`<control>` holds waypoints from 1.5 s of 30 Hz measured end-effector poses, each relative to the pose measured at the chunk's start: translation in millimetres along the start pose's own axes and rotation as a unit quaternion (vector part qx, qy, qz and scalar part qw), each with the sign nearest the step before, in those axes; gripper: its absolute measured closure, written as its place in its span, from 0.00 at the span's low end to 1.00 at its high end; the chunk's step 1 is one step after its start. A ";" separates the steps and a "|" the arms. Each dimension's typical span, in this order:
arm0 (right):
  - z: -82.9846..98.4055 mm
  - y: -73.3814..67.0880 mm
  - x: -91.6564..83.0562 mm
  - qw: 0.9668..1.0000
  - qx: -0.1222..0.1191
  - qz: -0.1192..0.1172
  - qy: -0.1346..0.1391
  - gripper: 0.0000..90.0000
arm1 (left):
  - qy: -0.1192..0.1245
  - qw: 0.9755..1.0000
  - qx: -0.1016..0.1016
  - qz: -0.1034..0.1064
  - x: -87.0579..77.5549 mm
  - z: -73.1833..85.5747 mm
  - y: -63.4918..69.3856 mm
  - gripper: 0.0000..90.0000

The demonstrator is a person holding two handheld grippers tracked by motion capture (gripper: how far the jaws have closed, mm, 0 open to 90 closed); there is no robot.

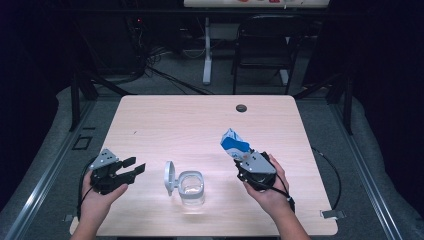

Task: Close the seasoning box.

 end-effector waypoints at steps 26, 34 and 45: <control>-18.9 -1.0 -5.5 0.998 -0.053 0.016 0.011 0.52 | -0.002 1.000 0.001 -0.001 1.6 1.3 -0.1 0.58; -21.1 -3.7 -6.1 0.997 -0.076 0.020 0.010 0.52 | -0.002 1.000 -0.001 -0.001 2.3 2.0 -0.3 0.58; -26.4 -9.5 -4.2 0.992 -0.119 0.030 0.011 0.52 | -0.005 1.000 -0.001 -0.002 1.6 2.4 -1.3 0.58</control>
Point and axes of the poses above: each handheld gripper's, and its own axes: x roughly forward along the jaws, z roughly out of its underside, y roughly to its right, the point moved 10 cm from there along x, roughly forward along the jaws, and after that the axes turned 2 degrees about z, right-handed, at the moved point
